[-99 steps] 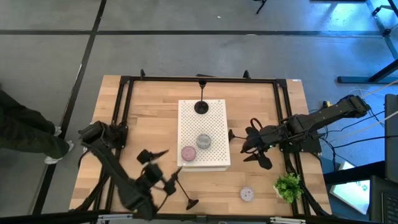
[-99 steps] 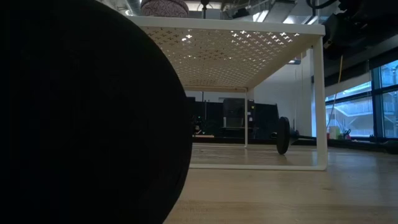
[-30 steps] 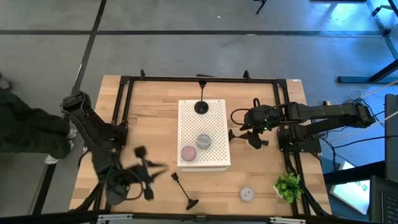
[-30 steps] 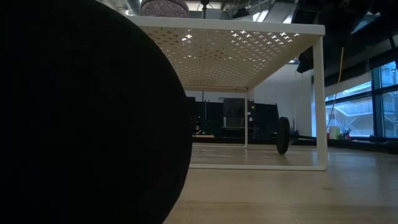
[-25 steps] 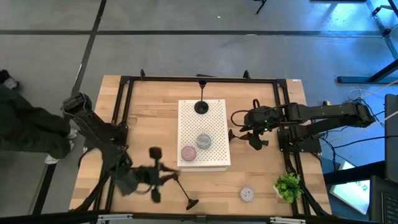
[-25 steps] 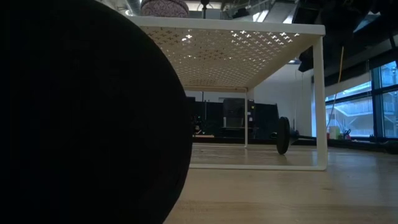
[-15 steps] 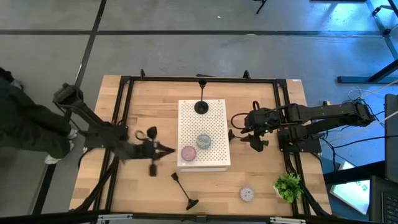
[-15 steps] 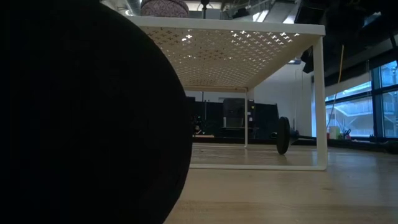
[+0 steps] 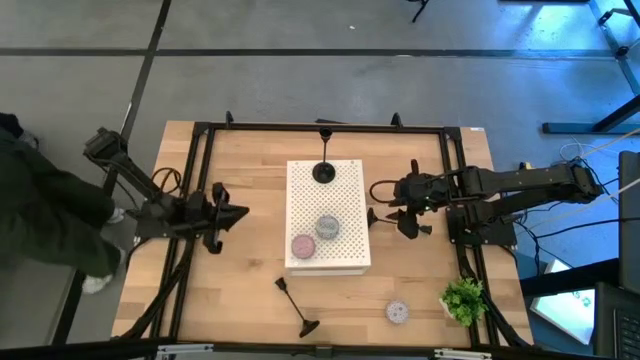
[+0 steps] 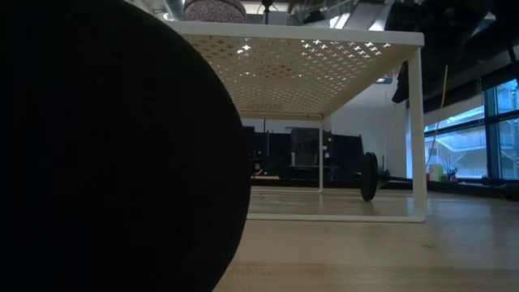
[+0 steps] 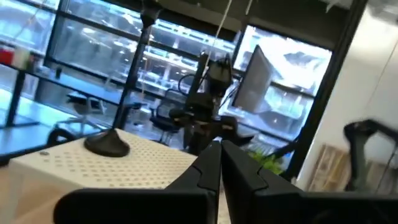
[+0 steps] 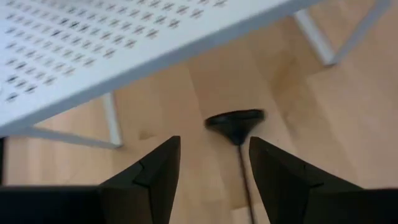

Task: Pick & Place candle stick holders
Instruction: Put the top black candle holder on the shelf

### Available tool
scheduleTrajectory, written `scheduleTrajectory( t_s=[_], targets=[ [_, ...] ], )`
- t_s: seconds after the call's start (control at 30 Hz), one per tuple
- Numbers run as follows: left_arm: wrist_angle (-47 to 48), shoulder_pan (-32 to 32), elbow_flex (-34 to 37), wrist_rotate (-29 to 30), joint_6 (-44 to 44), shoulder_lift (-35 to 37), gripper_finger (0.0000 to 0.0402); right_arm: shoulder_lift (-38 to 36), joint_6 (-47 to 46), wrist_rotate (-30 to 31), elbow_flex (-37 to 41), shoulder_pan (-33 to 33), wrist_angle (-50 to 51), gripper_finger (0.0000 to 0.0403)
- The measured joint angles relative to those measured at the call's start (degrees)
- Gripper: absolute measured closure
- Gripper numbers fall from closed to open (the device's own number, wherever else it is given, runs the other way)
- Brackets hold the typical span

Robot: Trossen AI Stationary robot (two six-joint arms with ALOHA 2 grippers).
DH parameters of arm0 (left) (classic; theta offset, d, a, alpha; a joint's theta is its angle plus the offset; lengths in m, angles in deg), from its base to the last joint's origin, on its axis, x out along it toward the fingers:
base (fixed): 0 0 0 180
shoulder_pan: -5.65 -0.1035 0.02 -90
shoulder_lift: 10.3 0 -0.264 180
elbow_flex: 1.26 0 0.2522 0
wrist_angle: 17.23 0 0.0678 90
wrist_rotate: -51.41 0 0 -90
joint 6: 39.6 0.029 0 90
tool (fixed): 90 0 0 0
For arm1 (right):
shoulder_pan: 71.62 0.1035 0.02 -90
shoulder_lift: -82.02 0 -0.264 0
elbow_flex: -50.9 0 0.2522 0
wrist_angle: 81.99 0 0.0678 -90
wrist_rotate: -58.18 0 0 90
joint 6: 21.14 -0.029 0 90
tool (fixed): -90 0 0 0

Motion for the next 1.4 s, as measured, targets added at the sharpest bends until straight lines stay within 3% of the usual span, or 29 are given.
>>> scheduleTrajectory(
  t_s=[0.07,0.17,0.27,0.57,0.83,1.07,1.4],
  targets=[
    [0.3,0.0,-0.06,-2.82,-0.22,0.32,0.0392,0.0,0.0,-2.78,0.0,0.22,0.0,0.0208],
    [1.57,0.04,-0.09,-12.55,1.43,0.22,0.0392,0.44,0.14,-5.98,0.0,1.47,0.2,0.0208],
    [1.75,0.04,-0.09,-18.0,2.48,0.22,0.0391,1.43,1.47,-5.6,0.0,3.64,0.82,0.0208],
    [-0.09,-0.02,-0.09,-13.19,2.79,0.19,0.0389,7.36,5.61,1.84,3.96,6.91,-2.63,0.0208],
    [-15.64,-2.56,-2.58,-14.92,14.24,-0.53,0.0395,9.57,5.64,4.06,3.99,5.58,-0.22,0.0208],
    [-9.37,-4.46,-4.95,-24.68,11.23,-4.88,0.0394,9.55,2.45,7.91,3.98,2.83,3.69,0.0208],
    [-10.64,-6.81,-9.32,-17.8,8.04,-6.36,0.0396,9.55,1.1,7.88,3.98,1.47,4.4,0.0208]
  ],
)
